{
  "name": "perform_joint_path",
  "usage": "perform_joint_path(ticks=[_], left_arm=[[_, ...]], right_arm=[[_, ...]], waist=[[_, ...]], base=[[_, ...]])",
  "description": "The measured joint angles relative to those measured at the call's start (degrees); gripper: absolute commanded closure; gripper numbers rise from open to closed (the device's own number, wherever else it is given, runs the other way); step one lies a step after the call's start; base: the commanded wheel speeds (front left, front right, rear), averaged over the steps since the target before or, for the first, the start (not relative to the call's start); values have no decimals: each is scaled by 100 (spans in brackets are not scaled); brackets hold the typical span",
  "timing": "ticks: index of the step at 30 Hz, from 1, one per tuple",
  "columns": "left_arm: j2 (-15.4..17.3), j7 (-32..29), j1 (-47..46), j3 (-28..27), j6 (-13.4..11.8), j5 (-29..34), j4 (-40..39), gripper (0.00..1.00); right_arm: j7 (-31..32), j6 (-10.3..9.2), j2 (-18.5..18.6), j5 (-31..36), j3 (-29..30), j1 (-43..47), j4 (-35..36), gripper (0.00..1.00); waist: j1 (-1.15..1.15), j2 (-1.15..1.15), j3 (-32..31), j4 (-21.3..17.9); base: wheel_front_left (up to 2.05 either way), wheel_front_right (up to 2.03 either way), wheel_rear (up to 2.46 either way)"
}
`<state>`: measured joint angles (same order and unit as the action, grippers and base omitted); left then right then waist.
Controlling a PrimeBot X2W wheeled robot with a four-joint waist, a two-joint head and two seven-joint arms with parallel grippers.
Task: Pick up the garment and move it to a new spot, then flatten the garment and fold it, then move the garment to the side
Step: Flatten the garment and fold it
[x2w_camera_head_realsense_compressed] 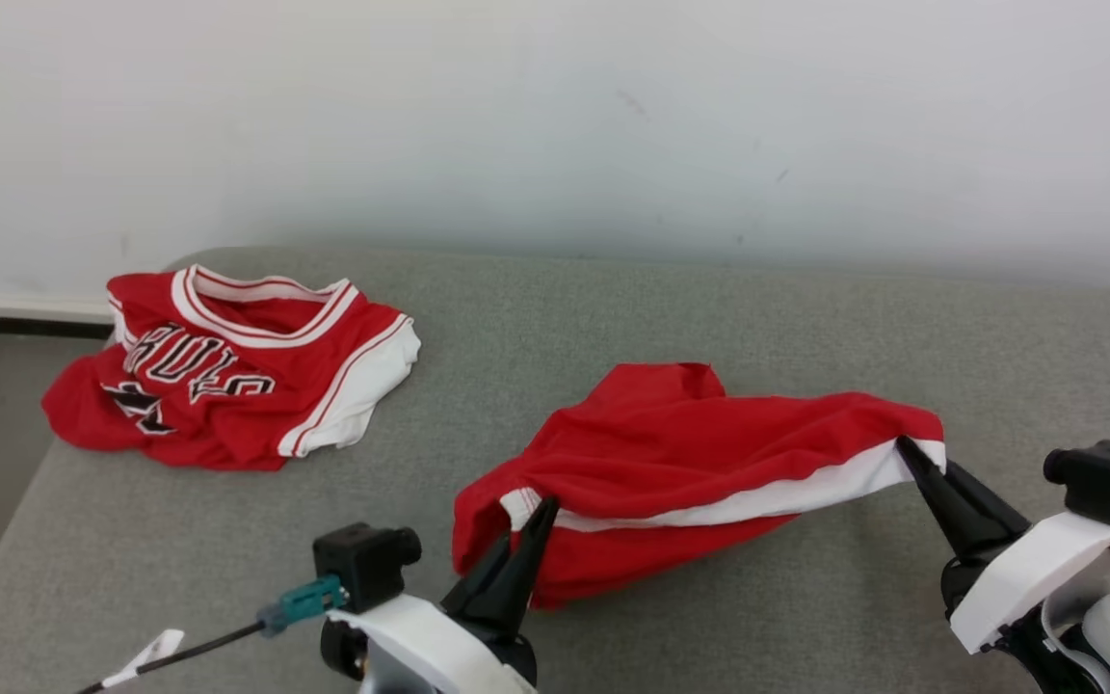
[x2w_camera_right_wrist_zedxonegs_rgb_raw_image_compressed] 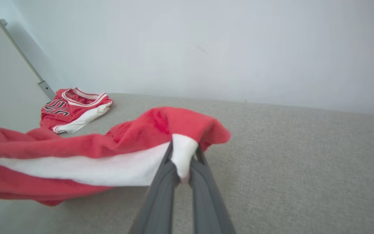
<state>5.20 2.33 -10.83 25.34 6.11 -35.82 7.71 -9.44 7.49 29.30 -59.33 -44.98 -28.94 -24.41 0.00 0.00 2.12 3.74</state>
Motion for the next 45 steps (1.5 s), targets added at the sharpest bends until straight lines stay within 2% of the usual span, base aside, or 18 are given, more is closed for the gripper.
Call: perform_joint_path(ticks=[5,12,19,24,26,29,31,34,40,45], left_arm=[[109,-704,153,-110,-31,-590,-1244,100],[162,-1562,321,-245,-307,-1524,-2883,100],[87,-2154,434,-155,-755,-2184,-4254,100],[59,-2307,344,-196,-1042,-2237,-4660,100],[58,-2319,191,-281,-1128,-2179,-4618,100],[162,-2353,-214,-348,-1120,-1825,-4326,100],[94,-2412,-549,-325,-1112,-1864,-4080,100],[187,-2432,-1457,-401,-898,-1479,-3488,100],[102,-2242,-3509,-575,-604,-1016,-1666,100],[-15,-1668,-5220,-704,-336,-627,34,100]], right_arm=[[-25,0,368,-146,400,230,795,100],[-70,0,935,-169,1351,741,2000,100],[138,0,1370,-269,2832,1760,3530,100],[564,0,1261,-281,3984,2491,4480,100],[825,1,1092,-274,4280,2655,4754,100],[1277,1,853,-100,4598,2665,4881,100],[1548,0,626,-9,4703,2434,4869,100],[1922,1,261,112,4768,1659,4670,100],[2676,1,-457,800,4744,-551,3567,100],[2798,7,-1171,1173,4778,-2524,2168,100]], waist=[[0,0,-264,-234],[0,0,-470,-640],[0,0,-546,-994],[0,0,-446,-1152],[0,0,-359,-1199],[0,0,-173,-1253],[0,0,22,-1274],[0,0,399,-1284],[1,0,1329,-1247],[1,0,2149,-1196]], base=[[0,0,0],[0,0,0],[0,0,0],[0,0,0],[0,0,0],[0,0,0],[0,0,0],[0,0,0],[0,0,0],[0,0,0]])
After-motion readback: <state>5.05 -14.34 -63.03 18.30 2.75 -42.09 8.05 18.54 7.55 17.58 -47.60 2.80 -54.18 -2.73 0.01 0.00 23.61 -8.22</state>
